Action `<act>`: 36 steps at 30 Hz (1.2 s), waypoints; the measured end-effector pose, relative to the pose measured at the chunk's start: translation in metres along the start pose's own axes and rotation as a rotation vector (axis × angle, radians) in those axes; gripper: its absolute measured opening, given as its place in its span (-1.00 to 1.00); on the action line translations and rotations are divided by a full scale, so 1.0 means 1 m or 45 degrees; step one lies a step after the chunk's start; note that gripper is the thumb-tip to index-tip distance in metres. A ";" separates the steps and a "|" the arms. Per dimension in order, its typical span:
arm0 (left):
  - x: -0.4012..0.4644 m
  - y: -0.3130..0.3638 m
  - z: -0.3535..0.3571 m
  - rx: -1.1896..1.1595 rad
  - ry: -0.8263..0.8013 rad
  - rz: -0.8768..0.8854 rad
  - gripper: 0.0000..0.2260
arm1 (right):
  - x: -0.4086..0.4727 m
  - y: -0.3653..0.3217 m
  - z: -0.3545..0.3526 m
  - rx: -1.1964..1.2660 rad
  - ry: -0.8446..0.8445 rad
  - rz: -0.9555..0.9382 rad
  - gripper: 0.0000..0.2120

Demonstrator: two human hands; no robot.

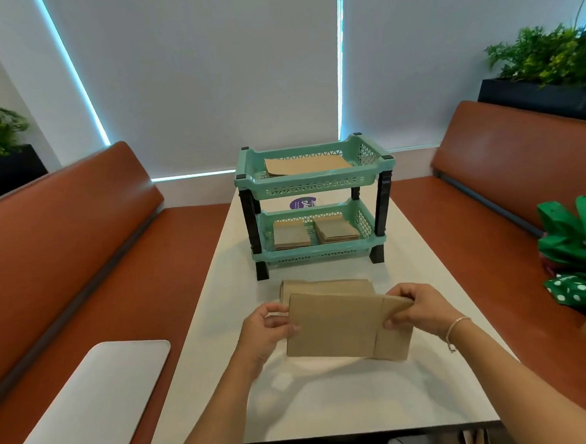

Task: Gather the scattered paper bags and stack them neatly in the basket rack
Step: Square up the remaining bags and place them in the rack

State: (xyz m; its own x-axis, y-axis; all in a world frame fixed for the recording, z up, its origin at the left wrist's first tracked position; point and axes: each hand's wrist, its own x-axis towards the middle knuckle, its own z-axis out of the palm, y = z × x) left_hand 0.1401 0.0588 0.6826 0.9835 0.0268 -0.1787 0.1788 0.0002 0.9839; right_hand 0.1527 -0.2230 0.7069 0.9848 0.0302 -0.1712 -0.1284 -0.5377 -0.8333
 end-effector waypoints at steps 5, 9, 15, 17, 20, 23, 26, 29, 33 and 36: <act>0.002 -0.002 0.016 0.051 -0.091 0.056 -0.70 | 0.000 -0.007 0.012 -0.190 -0.044 -0.097 -0.70; 0.001 0.000 0.026 0.075 -0.092 0.126 -0.78 | 0.002 -0.019 0.014 -0.407 -0.086 -0.197 -0.72; 0.004 -0.012 0.021 0.068 -0.094 0.083 -0.71 | 0.002 -0.022 0.021 -0.826 -0.132 -0.212 -0.76; 0.003 -0.026 0.021 0.069 -0.139 -0.015 -0.62 | 0.003 -0.024 0.027 -1.130 -0.142 -0.187 -0.76; -0.001 -0.041 0.022 0.165 -0.150 -0.132 -0.54 | 0.004 -0.032 0.039 -1.386 -0.116 -0.208 -0.76; -0.001 -0.042 0.021 0.326 -0.145 -0.134 -0.51 | 0.007 -0.035 0.047 -1.327 -0.148 -0.218 -0.77; 0.001 -0.026 0.017 0.264 -0.042 -0.053 -0.73 | 0.014 -0.035 0.039 -1.092 -0.119 -0.170 -0.90; 0.005 -0.005 0.015 -0.066 0.035 0.010 -0.74 | 0.014 -0.031 0.026 -0.513 -0.049 -0.046 -0.83; 0.002 0.009 0.038 -0.070 -0.162 0.047 -0.73 | 0.003 -0.018 0.038 0.446 0.076 0.045 -0.75; 0.004 0.005 0.052 0.193 -0.121 0.133 -0.81 | -0.004 -0.006 0.053 0.641 0.170 0.041 -0.69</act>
State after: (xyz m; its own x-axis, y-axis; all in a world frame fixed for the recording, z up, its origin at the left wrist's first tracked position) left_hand 0.1459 0.0071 0.6868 0.9937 -0.0758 -0.0828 0.0708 -0.1486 0.9864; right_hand 0.1437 -0.1753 0.6847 0.9815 -0.1052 -0.1600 -0.1672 -0.0637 -0.9839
